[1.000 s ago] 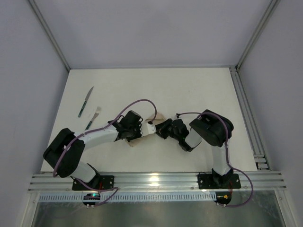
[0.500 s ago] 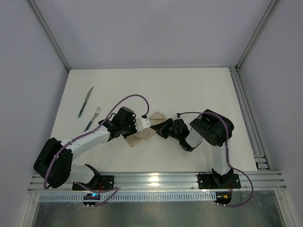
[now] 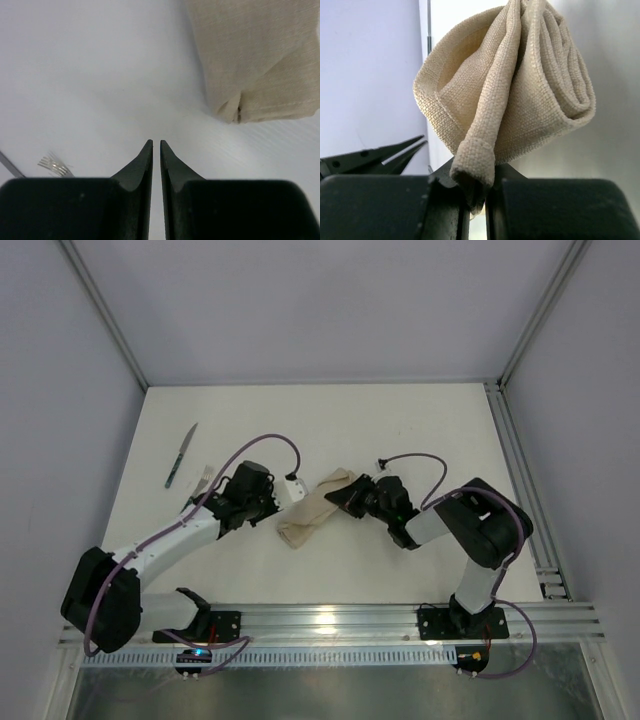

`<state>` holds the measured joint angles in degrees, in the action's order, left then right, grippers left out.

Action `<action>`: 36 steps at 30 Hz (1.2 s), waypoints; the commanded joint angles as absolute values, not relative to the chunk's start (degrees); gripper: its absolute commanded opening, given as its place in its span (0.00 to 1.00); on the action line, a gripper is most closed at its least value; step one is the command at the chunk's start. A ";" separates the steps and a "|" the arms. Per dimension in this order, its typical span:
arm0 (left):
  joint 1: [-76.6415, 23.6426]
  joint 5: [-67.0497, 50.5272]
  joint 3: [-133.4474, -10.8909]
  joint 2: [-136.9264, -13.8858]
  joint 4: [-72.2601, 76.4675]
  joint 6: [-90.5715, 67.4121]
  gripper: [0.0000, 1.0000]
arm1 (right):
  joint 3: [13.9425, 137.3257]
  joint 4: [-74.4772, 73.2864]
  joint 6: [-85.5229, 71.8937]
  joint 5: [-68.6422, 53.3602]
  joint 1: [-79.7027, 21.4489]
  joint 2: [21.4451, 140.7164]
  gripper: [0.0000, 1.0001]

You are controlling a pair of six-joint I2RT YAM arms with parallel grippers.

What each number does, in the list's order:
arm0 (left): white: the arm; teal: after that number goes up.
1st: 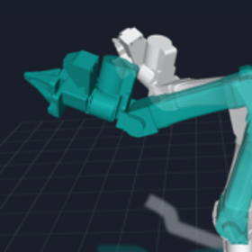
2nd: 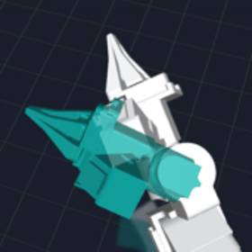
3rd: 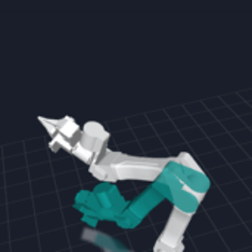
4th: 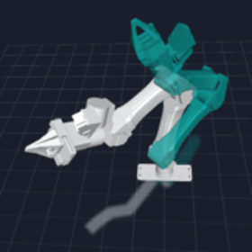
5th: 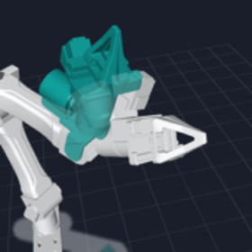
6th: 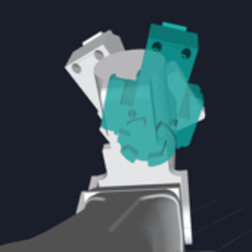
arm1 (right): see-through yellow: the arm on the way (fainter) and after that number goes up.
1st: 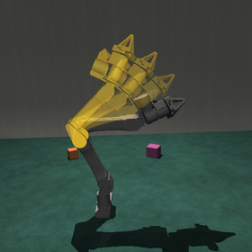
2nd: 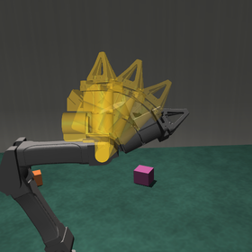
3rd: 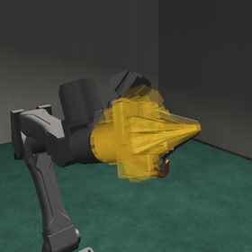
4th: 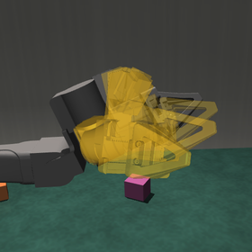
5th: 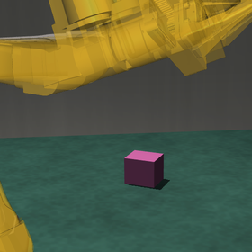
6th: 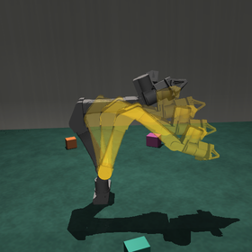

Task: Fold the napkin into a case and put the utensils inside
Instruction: Turn over the smaller rectangle-folded napkin at the center of the board.

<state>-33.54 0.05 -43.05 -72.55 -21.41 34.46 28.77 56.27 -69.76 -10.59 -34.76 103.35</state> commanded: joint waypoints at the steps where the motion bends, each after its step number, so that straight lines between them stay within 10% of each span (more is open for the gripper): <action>1: -31.91 2.02 -44.83 -69.53 -22.67 33.66 0.11 | 32.85 48.30 -58.13 -16.67 -32.62 98.36 0.04; 20: -28.39 4.39 -44.91 -65.74 -24.34 33.49 0.12 | 60.46 -21.94 -12.94 -26.37 -23.03 88.85 0.04; 36: -28.13 6.50 -45.18 -65.22 -24.35 34.19 0.13 | 76.46 -52.45 3.95 8.06 -22.24 93.68 0.04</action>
<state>-28.58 5.39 -43.05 -66.89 -24.36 34.50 73.56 -45.10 0.01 -3.36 -22.37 92.03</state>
